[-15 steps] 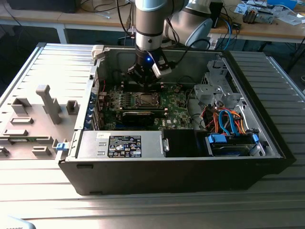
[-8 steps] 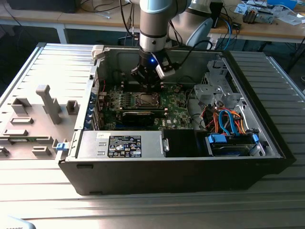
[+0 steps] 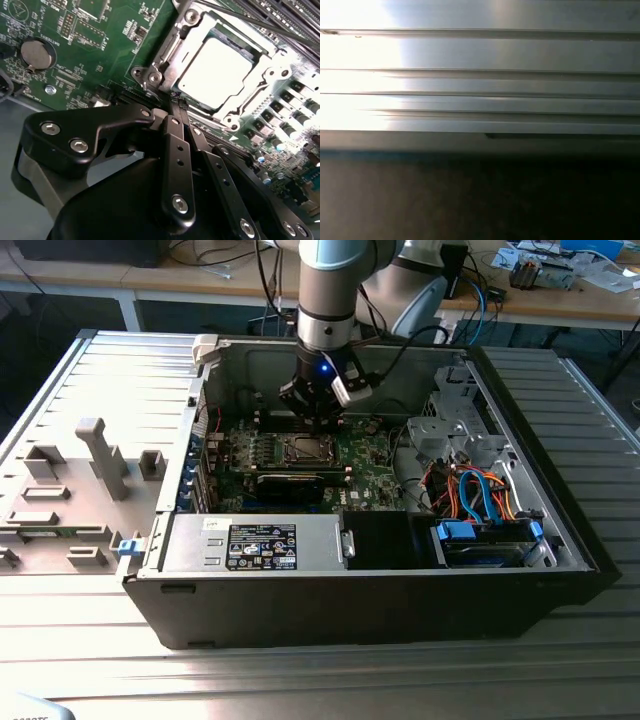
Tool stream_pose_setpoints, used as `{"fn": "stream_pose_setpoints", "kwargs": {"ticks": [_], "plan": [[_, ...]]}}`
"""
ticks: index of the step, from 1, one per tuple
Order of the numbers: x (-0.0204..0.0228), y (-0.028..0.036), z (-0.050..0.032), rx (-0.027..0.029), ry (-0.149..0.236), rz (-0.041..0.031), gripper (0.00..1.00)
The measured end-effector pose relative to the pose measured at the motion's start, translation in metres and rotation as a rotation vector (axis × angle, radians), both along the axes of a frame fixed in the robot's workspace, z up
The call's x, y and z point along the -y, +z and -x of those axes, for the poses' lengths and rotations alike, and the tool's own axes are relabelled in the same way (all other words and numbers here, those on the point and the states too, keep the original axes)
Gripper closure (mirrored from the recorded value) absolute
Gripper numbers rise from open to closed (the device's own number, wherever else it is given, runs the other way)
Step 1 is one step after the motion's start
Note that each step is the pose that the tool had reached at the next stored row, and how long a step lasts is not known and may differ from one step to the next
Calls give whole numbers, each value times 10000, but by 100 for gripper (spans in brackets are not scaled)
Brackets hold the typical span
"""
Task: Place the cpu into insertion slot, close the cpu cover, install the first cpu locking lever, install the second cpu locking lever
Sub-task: 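Install the first cpu locking lever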
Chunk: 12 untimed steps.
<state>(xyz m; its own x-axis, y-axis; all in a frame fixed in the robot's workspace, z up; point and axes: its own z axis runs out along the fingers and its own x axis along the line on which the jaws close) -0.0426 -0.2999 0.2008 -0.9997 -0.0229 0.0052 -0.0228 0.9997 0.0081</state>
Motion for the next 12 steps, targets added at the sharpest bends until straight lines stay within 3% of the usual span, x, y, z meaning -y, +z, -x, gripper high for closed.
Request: {"fn": "stream_pose_setpoints", "kwargs": {"ticks": [7, 10, 12], "plan": [[0, -30, -64, -6, 4, -1, 89], [-2, 14, -68, 30, 6, -13, 89], [-1, 83, -65, 19, 5, -5, 89]]}}
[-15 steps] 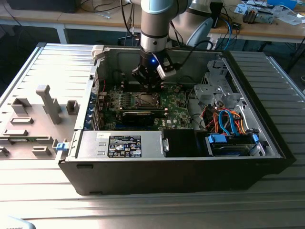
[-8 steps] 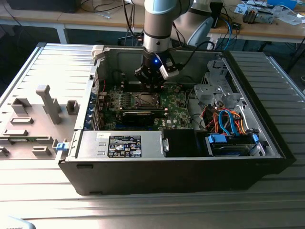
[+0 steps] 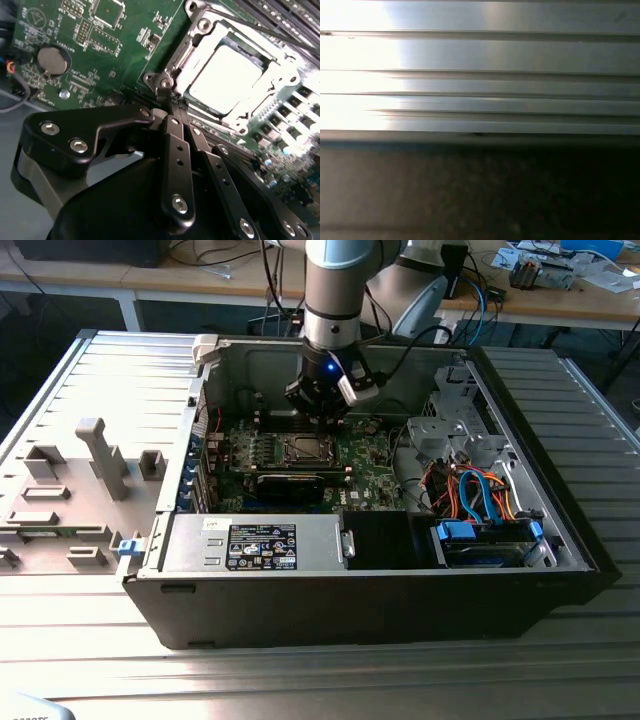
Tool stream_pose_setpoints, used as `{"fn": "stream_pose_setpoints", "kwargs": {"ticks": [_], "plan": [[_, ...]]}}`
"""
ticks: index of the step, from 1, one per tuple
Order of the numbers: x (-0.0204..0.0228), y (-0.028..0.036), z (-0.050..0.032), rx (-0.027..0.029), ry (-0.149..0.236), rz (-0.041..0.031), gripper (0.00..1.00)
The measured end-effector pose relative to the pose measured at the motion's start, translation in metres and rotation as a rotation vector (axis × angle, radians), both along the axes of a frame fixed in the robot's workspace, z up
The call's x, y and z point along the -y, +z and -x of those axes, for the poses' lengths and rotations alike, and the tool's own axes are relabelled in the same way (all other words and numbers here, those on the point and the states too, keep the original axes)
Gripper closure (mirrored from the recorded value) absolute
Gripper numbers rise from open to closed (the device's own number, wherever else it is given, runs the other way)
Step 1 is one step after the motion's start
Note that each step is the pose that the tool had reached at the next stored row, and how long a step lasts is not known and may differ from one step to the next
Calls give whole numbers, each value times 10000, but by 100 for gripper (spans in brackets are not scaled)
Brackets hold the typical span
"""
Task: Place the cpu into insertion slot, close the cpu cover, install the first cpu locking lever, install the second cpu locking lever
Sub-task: 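Install the first cpu locking lever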
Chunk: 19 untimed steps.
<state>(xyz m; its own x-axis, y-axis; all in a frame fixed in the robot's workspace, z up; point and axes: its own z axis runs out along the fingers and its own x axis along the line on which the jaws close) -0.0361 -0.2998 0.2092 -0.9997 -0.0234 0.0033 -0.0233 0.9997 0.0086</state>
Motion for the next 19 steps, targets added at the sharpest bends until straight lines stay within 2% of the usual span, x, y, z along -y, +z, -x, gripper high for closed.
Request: {"fn": "stream_pose_setpoints", "kwargs": {"ticks": [4, 6, 9, 11, 15, 19], "plan": [[0, 90, 0, 5, -1, 2, 89], [21, 101, 1, 6, -2, -1, 89], [146, 102, 0, 4, 0, 3, 89], [259, 102, 0, 5, -1, 2, 89], [401, 102, 0, 4, -1, 3, 89], [420, 140, -1, 4, -2, 3, 89]]}}
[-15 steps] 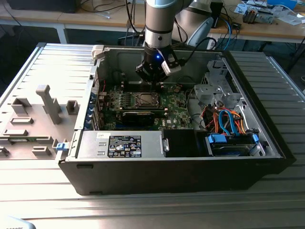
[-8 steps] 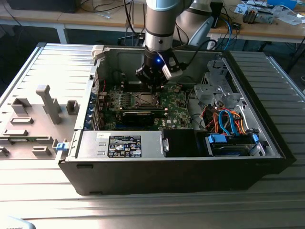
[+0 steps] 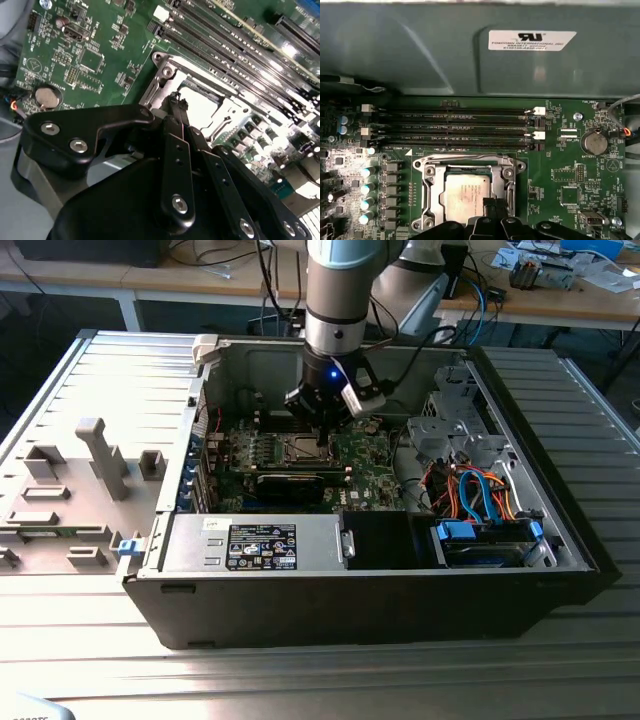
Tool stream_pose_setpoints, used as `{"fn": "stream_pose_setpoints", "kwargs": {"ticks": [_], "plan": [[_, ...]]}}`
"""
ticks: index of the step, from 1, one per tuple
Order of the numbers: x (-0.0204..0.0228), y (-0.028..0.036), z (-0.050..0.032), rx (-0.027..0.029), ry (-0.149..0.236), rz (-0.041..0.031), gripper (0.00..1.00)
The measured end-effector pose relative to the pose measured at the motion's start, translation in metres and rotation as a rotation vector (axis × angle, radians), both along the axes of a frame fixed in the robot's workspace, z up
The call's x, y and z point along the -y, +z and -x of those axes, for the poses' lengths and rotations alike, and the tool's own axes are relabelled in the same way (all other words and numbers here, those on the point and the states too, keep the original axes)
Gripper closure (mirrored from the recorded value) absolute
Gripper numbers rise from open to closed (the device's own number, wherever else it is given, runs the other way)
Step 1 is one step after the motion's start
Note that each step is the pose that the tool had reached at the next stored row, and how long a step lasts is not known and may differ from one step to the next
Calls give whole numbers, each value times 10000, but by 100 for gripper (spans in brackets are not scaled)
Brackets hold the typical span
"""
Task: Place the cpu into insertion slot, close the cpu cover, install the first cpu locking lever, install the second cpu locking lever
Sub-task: 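Install the first cpu locking lever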
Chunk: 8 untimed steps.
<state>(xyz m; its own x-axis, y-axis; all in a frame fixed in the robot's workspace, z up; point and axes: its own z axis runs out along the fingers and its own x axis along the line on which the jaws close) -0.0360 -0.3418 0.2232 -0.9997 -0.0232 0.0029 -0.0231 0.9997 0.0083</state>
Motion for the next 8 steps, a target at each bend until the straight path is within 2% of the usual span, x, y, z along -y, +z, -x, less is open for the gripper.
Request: {"fn": "stream_pose_setpoints", "kwargs": {"ticks": [6, 8], "plan": [[0, 203, -1, 0, 1, 0, 89], [0, 251, -1, 0, 1, 0, 89]]}}
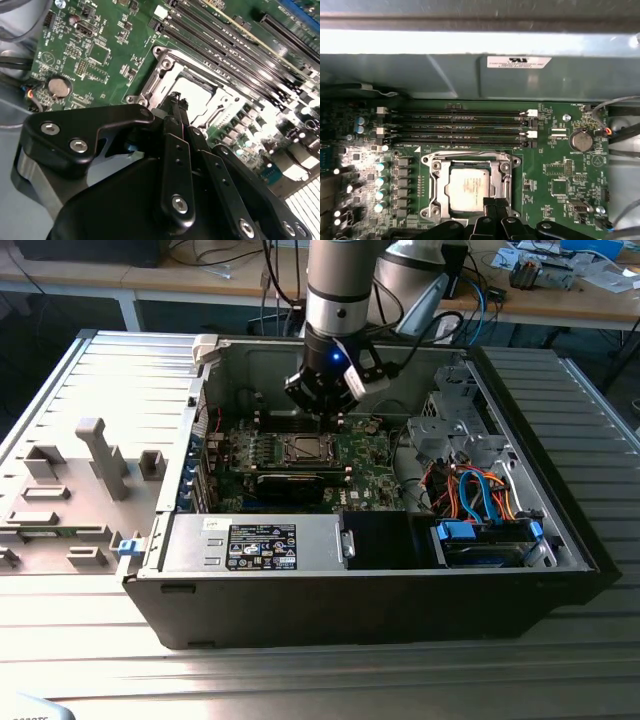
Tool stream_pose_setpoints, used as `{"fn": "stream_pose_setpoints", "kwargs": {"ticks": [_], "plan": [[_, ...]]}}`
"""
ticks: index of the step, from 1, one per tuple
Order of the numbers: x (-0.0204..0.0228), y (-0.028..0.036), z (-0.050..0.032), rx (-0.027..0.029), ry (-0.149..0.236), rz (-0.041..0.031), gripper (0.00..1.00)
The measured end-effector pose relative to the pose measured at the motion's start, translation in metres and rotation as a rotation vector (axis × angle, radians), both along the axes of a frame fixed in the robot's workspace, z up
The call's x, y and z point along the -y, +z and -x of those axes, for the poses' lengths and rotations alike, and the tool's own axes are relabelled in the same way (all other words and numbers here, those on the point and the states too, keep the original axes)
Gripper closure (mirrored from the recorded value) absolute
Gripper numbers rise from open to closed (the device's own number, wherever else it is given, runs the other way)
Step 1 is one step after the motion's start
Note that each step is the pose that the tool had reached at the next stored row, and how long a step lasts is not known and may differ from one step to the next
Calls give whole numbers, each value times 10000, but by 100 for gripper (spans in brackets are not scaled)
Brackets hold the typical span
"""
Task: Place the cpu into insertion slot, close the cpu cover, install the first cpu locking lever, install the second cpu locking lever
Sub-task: 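Install the first cpu locking lever, then install the second cpu locking lever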
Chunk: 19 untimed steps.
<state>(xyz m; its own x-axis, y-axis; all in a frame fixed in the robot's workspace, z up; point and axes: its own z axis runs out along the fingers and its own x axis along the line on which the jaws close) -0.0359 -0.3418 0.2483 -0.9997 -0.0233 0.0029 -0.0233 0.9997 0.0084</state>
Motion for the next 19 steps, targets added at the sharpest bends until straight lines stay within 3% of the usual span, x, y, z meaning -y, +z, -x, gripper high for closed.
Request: {"fn": "stream_pose_setpoints", "kwargs": {"ticks": [14, 17, 19], "plan": [[5, 16, 0, -2, 2, 1, 89], [78, 14, 0, 1, 0, -12, 89], [145, 13, 0, 0, 0, -63, 89]]}}
